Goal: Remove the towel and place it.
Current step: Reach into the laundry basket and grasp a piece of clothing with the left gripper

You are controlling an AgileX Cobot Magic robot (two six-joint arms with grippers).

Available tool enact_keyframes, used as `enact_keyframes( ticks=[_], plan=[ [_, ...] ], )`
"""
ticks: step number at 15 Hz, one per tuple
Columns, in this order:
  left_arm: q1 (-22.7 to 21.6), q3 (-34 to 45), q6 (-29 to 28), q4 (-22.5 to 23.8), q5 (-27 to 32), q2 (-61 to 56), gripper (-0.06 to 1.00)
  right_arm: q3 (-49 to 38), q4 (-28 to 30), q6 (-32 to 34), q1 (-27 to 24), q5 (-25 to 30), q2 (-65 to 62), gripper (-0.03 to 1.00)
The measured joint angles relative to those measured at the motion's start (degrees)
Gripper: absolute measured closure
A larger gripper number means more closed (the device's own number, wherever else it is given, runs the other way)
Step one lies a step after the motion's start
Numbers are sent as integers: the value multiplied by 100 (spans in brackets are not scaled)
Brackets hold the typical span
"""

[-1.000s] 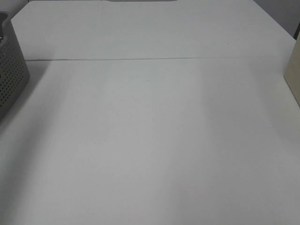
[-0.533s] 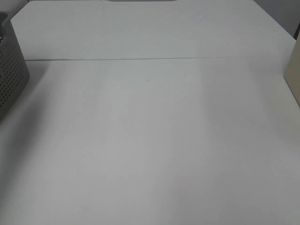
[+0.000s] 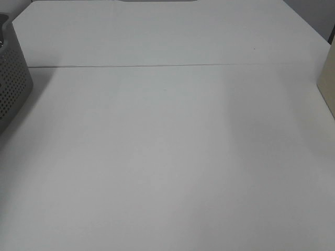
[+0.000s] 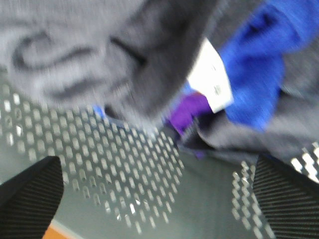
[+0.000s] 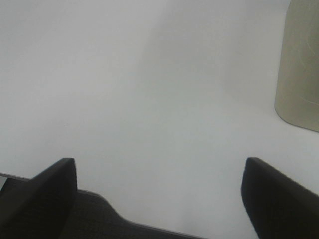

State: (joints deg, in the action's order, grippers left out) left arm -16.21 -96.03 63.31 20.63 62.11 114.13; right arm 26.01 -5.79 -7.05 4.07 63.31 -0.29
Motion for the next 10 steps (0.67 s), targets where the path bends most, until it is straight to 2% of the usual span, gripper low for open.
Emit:
enact_keyframes(
  ticks=[2, 10],
  plan=[
    [69, 0, 11, 11, -309, 281, -3, 0, 0, 0, 0, 0, 0, 11],
    [92, -6, 120, -11, -413, 602, 2, 0, 0, 0, 0, 0, 0, 11]
  ],
)
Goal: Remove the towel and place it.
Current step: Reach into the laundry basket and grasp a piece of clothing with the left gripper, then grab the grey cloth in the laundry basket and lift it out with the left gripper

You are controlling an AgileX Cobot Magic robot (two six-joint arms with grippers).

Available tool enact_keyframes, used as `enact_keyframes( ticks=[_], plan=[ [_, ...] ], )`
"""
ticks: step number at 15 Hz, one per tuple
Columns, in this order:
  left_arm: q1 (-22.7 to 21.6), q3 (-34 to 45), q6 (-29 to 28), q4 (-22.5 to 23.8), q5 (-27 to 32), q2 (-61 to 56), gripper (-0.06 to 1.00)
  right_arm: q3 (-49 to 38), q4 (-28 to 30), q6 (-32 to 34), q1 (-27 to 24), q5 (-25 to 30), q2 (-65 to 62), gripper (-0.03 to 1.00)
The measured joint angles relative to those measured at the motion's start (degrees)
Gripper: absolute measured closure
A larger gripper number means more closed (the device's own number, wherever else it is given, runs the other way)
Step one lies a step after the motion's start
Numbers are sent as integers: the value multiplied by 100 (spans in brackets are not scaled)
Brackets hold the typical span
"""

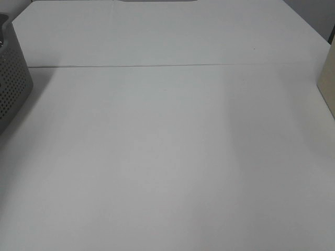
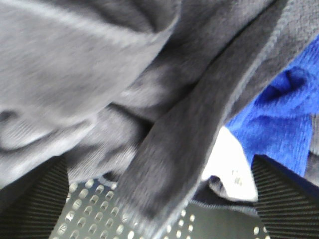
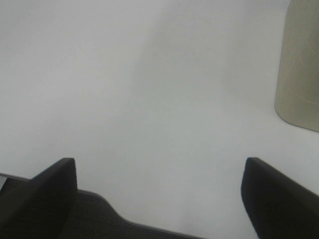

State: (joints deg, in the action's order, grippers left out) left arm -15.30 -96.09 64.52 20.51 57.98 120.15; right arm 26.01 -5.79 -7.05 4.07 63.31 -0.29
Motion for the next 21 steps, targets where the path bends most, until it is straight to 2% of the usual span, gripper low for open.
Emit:
enact_keyframes(
  ticks=[3, 5, 6, 8, 9, 11, 15, 16, 17, 18, 21],
  plan=[
    [0, 0, 6, 0, -11, 178, 4, 0, 0, 0, 0, 0, 0, 11],
    [0, 0, 6, -23, -11, 235, 12, 0, 0, 0, 0, 0, 0, 11],
    [0, 0, 6, -46, -11, 235, 22, 0, 0, 0, 0, 0, 0, 11],
    [0, 0, -126, -46, -11, 235, 50, 0, 0, 0, 0, 0, 0, 11],
    [0, 0, -264, -46, -11, 235, 61, 0, 0, 0, 0, 0, 0, 11],
    [0, 0, -395, -46, -11, 235, 68, 0, 0, 0, 0, 0, 0, 11],
    [0, 0, -441, -52, -11, 235, 71, 0, 0, 0, 0, 0, 0, 11],
    [0, 0, -447, -52, -17, 235, 75, 0, 0, 0, 0, 0, 0, 11],
    [0, 0, -447, -52, -17, 235, 87, 0, 0, 0, 0, 0, 0, 11],
    [11, 0, -453, -46, 23, 160, 94, 0, 0, 0, 0, 0, 0, 11],
    [109, 0, -556, -23, 80, -309, 94, 0, 0, 0, 0, 0, 0, 11]
  ],
)
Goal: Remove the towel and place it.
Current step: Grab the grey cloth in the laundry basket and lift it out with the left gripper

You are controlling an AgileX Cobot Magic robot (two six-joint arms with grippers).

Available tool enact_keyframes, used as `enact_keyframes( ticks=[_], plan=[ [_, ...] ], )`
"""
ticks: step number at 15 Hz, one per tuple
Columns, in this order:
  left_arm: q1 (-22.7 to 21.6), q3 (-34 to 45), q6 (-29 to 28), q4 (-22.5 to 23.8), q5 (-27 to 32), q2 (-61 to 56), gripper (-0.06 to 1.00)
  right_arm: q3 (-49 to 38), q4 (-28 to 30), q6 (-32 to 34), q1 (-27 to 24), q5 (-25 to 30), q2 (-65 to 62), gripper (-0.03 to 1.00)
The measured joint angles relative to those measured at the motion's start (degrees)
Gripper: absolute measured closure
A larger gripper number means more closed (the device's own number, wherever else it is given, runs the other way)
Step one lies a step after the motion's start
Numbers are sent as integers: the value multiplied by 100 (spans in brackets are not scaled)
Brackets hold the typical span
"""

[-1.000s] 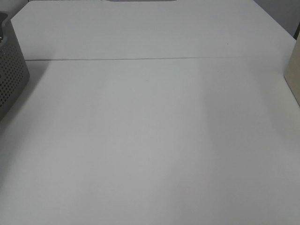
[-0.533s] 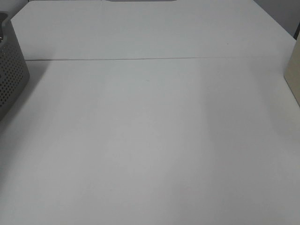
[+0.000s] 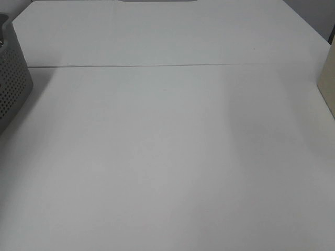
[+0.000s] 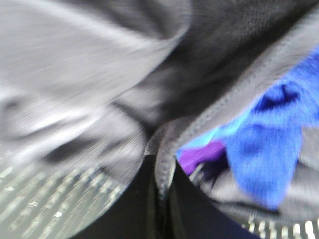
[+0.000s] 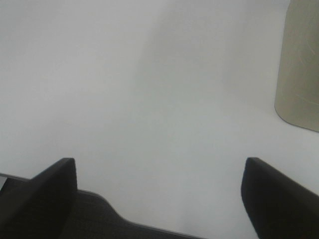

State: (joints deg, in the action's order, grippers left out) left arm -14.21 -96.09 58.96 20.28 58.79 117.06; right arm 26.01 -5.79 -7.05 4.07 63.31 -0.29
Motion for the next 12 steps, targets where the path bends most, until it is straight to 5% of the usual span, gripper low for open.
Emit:
enact_keyframes(
  ticks=[10, 12],
  plan=[
    [951, 0, -1318, -103, -109, -2842, 94, 0, 0, 0, 0, 0, 0, 11],
    [1478, 0, -1742, -126, -286, -3621, 94, 0, 0, 0, 0, 0, 0, 11]
  ],
)
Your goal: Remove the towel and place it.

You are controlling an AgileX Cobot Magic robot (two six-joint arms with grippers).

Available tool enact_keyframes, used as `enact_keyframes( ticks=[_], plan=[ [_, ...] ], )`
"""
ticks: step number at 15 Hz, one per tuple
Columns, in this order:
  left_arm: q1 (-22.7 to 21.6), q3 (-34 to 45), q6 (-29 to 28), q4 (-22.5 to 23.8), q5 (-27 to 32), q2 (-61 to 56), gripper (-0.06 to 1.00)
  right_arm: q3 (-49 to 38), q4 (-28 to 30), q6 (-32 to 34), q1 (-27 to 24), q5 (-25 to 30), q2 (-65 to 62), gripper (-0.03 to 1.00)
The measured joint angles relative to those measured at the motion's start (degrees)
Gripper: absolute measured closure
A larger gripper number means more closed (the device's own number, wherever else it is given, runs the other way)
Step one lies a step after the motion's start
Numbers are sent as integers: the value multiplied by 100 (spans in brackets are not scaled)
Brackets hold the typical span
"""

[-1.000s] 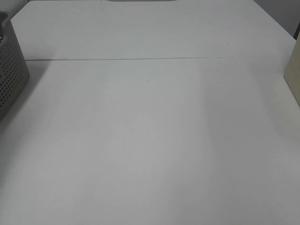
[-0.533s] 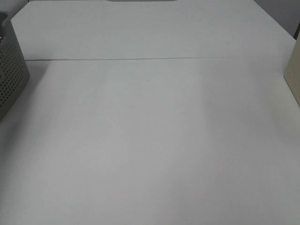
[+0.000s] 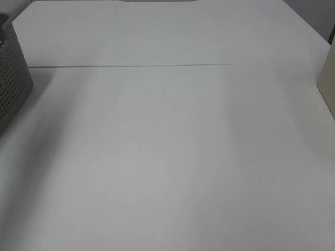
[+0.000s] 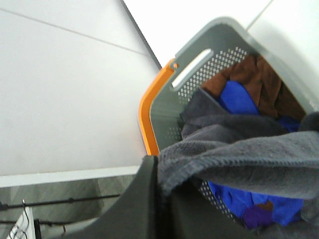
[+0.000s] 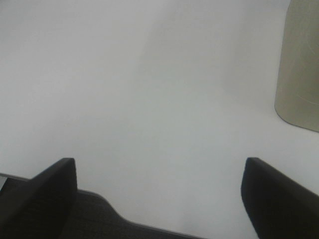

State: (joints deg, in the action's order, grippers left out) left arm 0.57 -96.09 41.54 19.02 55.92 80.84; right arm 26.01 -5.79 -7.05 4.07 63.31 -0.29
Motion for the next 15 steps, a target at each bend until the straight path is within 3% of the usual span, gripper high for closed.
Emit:
enact_keyframes(
  ticks=[7, 9, 11, 13, 15],
  plan=[
    [2160, 0, -195, -74, -189, -573, 94, 6, 17, 0, 0, -17, 0, 11],
    [2859, 0, -218, -74, -189, -516, 94, 115, -103, -11, 0, -384, 178, 11],
    [3398, -80, -367, -74, -189, -350, 94, 138, -653, -183, 0, -1278, 756, 11],
    [3873, -155, -476, -69, -195, -74, 94, 149, -1404, -773, 0, -2143, 1536, 11],
    [4274, -183, -487, -74, -195, 206, 94, 149, -2515, -2240, 0, -2687, 2561, 11]
  ],
)
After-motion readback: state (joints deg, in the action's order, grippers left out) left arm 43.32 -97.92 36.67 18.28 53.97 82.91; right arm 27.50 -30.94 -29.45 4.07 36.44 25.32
